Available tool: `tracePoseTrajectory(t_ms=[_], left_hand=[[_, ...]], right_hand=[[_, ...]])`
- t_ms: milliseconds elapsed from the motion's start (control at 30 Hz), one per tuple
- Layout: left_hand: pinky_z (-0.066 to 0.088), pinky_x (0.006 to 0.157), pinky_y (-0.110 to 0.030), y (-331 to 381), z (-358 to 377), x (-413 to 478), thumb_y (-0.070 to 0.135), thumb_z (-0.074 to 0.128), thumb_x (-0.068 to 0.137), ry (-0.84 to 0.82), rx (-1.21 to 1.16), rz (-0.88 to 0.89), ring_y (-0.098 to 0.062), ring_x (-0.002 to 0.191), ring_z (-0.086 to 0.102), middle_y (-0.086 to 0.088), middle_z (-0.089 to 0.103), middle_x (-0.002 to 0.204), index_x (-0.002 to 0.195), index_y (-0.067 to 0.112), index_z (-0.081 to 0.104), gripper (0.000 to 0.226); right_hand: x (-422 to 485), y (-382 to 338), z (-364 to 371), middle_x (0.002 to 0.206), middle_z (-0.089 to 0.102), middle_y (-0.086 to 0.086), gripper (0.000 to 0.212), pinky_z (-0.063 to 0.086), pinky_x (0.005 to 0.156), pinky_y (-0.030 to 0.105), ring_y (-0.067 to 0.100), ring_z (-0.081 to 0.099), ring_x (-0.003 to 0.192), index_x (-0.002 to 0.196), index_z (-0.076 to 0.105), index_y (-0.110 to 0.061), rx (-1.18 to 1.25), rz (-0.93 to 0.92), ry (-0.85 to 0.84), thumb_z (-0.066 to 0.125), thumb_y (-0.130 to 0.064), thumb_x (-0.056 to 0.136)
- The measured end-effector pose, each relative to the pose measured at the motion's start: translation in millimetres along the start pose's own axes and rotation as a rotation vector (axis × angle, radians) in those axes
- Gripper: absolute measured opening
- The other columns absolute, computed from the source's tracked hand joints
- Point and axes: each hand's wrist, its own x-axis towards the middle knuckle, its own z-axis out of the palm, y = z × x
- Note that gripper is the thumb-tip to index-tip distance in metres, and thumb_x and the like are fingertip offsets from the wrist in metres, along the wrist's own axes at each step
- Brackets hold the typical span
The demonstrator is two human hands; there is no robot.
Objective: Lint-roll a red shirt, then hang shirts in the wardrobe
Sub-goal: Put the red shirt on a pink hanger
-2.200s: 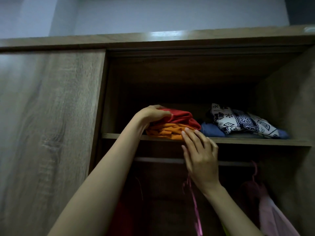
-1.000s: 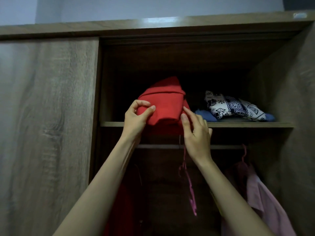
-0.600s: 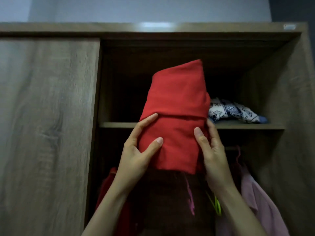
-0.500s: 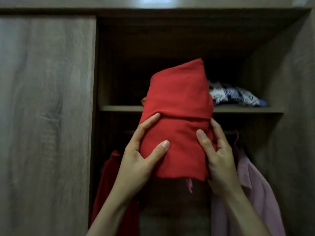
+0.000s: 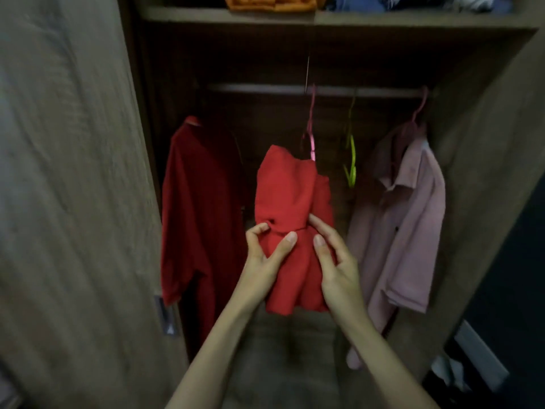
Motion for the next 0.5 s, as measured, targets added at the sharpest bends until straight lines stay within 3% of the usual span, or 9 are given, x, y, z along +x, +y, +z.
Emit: tracePoseTrajectory(t_ms=[133, 233, 333, 433, 500], left_hand=[[0.054, 0.080, -0.014, -19, 16, -14, 0.032, 0.060, 0.092, 0.014, -0.100, -0.244, 0.000, 0.100, 0.061, 0.003, 0.057, 0.121, 0.132, 0.018, 0.034, 0.049], [0.052, 0.066, -0.007, -33, 17, -23, 0.028, 0.056, 0.097, 0.084, -0.115, -0.348, 0.000, 0.091, 0.061, 0.001, 0.060, 0.114, 0.132, 0.014, 0.041, 0.040], [0.045, 0.063, 0.000, -45, 15, -27, 0.018, 0.048, 0.101, 0.135, -0.016, -0.368, 0.000, 0.088, 0.058, -0.005, 0.061, 0.122, 0.126, 0.013, 0.049, 0.026], [0.037, 0.061, 0.006, -51, 10, -26, 0.011, 0.040, 0.103, 0.190, -0.026, -0.368, -0.008, 0.105, 0.051, -0.005, 0.056, 0.125, 0.134, 0.006, 0.053, 0.035], [0.041, 0.068, 0.000, -48, 3, -23, 0.011, 0.040, 0.102, 0.243, -0.035, -0.379, -0.012, 0.108, 0.050, -0.005, 0.056, 0.123, 0.137, 0.003, 0.051, 0.038]], right_hand=[[-15, 30, -15, 0.121, 0.064, -0.021, 0.030, 0.037, 0.103, 0.017, 0.000, 0.054, 0.121, 0.118, 0.064, -0.028, -0.023, 0.096, -0.069, 0.052, -0.011, 0.096], [-26, 48, -22, 0.118, 0.067, -0.013, 0.033, 0.039, 0.108, 0.029, 0.006, 0.056, 0.120, 0.112, 0.067, -0.031, 0.108, 0.265, -0.068, 0.054, -0.007, 0.094], [-35, 62, -26, 0.120, 0.068, -0.001, 0.034, 0.040, 0.108, 0.038, 0.015, 0.057, 0.120, 0.107, 0.072, -0.031, 0.219, 0.411, -0.044, 0.055, -0.005, 0.093], [-37, 71, -33, 0.120, 0.067, 0.006, 0.033, 0.044, 0.103, 0.037, 0.019, 0.060, 0.117, 0.108, 0.072, -0.027, 0.314, 0.504, -0.006, 0.056, -0.005, 0.091], [-35, 74, -38, 0.115, 0.070, 0.006, 0.033, 0.053, 0.089, 0.027, 0.016, 0.065, 0.106, 0.114, 0.068, -0.019, 0.396, 0.552, 0.054, 0.053, -0.002, 0.091]])
